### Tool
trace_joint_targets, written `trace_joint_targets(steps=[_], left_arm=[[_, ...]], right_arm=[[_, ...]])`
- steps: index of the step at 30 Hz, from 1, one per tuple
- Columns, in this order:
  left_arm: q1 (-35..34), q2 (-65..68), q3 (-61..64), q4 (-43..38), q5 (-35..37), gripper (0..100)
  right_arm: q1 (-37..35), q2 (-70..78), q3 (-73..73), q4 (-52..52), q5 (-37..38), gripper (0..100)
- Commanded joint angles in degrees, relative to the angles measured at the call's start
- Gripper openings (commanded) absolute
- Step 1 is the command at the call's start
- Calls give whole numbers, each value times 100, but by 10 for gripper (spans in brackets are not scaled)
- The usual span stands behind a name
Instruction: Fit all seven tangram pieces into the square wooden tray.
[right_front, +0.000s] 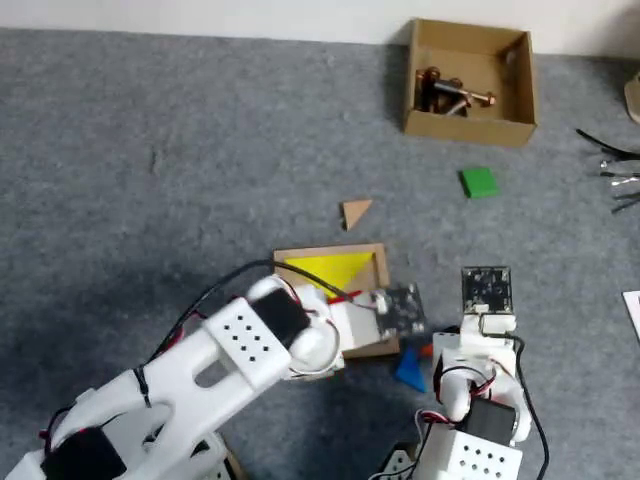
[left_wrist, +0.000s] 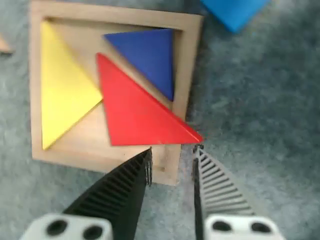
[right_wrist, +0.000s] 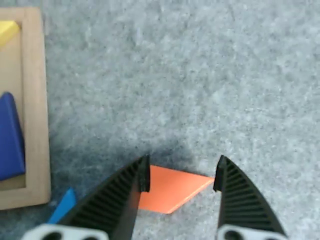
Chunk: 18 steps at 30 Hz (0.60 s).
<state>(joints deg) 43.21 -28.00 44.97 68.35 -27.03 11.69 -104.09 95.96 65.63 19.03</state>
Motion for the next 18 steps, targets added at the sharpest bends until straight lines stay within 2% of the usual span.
trace_joint_targets(steps=[1, 7, 10, 18], left_arm=[[101, 136, -242, 0, -404, 138], [101, 479, -242, -18, -756, 204], [119, 523, -242, -26, -756, 204], [330, 514, 391, -976, -853, 204]], right_arm=[[75, -110, 444, -163, 0, 203], [75, -110, 444, -163, 0, 203], [75, -110, 453, -163, 0, 203], [75, -110, 453, -171, 9, 203]])
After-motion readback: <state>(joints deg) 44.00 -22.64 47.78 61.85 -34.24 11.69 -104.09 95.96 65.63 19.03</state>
